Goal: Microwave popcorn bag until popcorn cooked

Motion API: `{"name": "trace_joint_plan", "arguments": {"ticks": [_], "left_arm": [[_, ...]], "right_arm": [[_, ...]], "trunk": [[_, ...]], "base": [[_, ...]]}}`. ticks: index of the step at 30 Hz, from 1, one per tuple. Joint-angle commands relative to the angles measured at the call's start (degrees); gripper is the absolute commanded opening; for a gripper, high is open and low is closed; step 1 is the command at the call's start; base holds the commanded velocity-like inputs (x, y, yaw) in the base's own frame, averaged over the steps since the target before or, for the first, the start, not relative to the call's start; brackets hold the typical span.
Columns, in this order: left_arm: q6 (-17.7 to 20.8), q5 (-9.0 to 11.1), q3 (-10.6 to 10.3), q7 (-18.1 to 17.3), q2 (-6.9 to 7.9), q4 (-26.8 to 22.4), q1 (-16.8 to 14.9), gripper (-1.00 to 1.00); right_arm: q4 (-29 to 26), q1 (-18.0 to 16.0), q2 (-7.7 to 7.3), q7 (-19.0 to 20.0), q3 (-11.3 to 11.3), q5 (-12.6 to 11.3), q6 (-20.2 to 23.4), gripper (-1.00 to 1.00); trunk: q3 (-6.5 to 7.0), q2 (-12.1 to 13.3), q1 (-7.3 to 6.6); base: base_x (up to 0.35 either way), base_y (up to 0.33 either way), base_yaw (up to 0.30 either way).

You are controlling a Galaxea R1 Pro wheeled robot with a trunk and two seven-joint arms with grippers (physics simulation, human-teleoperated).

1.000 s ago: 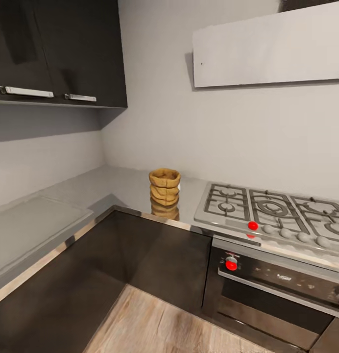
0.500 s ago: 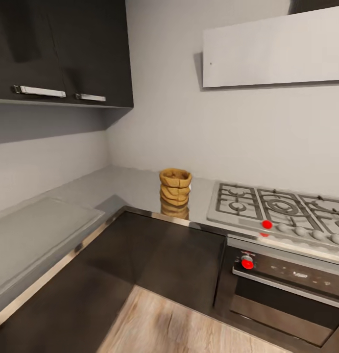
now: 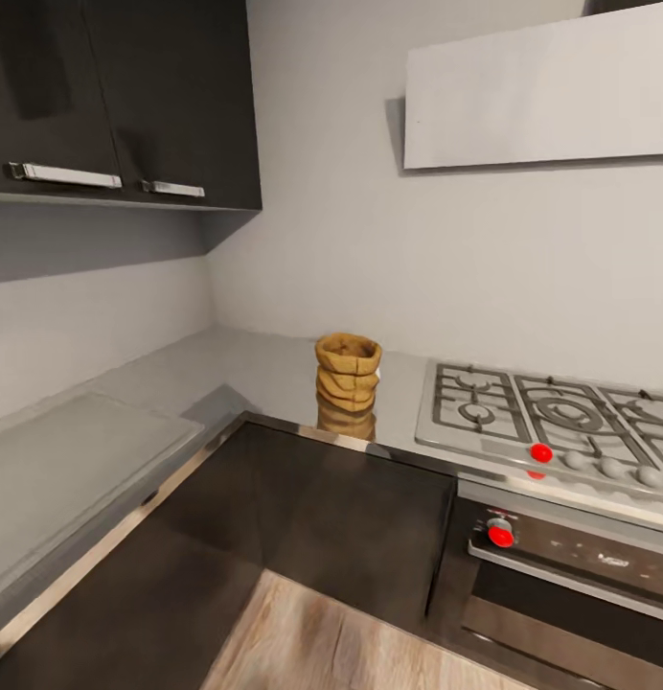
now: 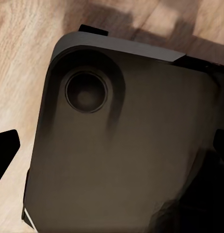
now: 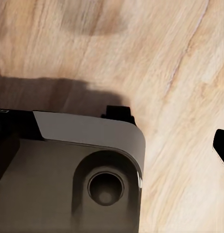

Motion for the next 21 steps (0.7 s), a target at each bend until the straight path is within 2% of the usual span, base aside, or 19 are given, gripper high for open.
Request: {"name": "trace_joint_plan", "arguments": {"ticks": [1, 14, 17, 21], "left_arm": [[0.0, 0.3, 0.0, 0.0, -0.01, -0.1, 0.0, 1.00], [0.0, 0.8, 0.6, 1.0, -0.27, -0.3, 0.0, 1.00], [0.0, 2.9, 0.6, 5.8, -0.33, -0.3, 0.0, 1.00], [-0.1, 4.0, 0.6, 8.4, -0.36, -0.3, 0.0, 1.00]], "right_arm": [[0.2, -0.1, -0.04, 0.1, -0.5, 0.4, -0.3, 1.00], [0.2, -0.1, -0.01, 0.1, -0.4, 0.4, -0.3, 1.00], [0.2, -0.1, -0.01, 0.1, -0.4, 0.4, -0.3, 1.00], [0.2, -0.1, 0.04, 0.1, -0.4, 0.4, -0.3, 1.00]], "trunk": [[-0.05, 0.0, 0.03], [-0.05, 0.0, 0.03], [-0.05, 0.0, 0.03], [0.13, 0.4, -0.19]], "base": [[0.265, 0.000, 0.000], [0.033, 0.000, 0.000], [0.000, 0.000, 0.000], [0.000, 0.000, 0.000]]}}
